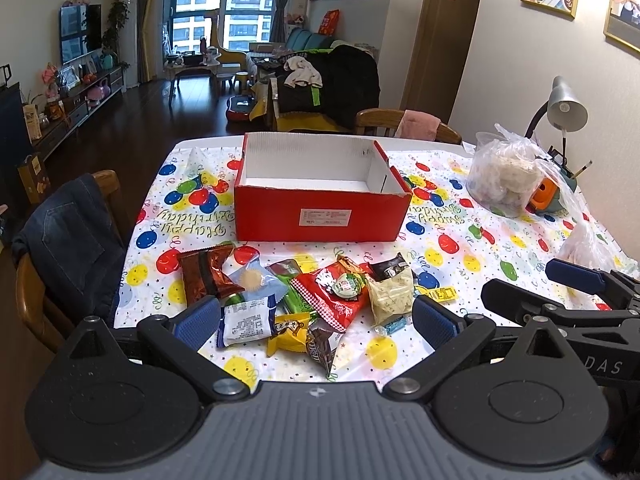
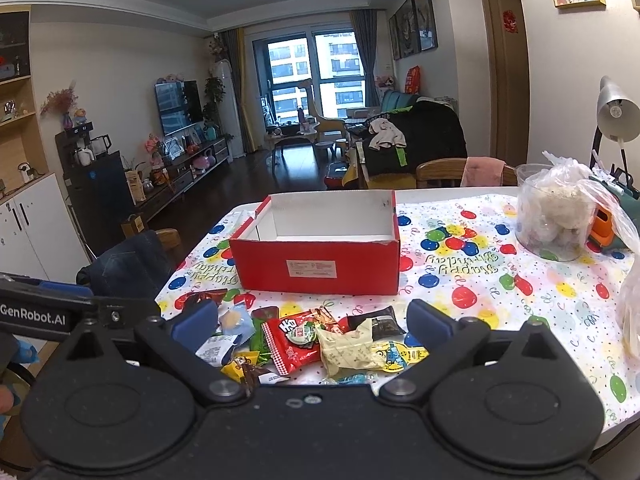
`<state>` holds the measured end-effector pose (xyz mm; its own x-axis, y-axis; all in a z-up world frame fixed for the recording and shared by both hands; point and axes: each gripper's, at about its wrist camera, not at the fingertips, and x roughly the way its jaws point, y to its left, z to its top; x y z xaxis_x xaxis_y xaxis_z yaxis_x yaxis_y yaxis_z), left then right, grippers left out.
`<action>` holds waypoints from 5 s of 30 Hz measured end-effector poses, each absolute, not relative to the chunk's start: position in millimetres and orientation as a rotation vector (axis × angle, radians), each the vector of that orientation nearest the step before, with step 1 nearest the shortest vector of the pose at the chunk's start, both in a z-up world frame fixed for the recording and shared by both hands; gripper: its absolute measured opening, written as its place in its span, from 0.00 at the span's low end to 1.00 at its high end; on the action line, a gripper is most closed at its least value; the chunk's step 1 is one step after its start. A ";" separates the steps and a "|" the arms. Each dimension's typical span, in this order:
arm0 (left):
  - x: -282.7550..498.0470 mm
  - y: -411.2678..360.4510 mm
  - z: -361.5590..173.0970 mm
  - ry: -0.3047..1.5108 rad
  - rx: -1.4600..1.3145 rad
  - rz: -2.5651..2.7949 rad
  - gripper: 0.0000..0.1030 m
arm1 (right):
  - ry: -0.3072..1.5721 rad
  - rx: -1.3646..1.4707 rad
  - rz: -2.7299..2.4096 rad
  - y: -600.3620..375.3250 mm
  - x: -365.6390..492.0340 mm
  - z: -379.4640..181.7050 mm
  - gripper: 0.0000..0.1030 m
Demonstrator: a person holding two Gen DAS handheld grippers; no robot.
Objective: Organize snacks
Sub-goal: 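Lower the left tool to the brown chocolate packet while the right tool reaches the cream bag, then close the left tool on the brown packet while the right tool grasps the cream bag, then carry both packets over the red box and open the right tool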
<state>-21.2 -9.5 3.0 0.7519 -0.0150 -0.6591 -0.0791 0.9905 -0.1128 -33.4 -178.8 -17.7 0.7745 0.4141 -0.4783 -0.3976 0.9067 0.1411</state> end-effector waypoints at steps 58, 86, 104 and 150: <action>105.6 -19.5 -163.4 1.189 -0.262 -0.017 0.55 | 0.866 -0.280 0.651 -133.7 136.5 -160.0 0.67; 111.8 5.6 -169.2 1.196 -0.462 0.035 0.23 | 0.858 -0.195 0.604 -158.0 114.4 -142.3 0.54; 82.9 4.8 -150.9 1.155 -0.431 -0.005 0.18 | 0.822 -0.137 0.562 -169.8 82.7 -122.0 0.53; 241.9 34.8 -24.9 0.848 -0.248 0.098 0.17 | 0.594 -0.184 0.635 -121.0 244.7 -31.7 0.53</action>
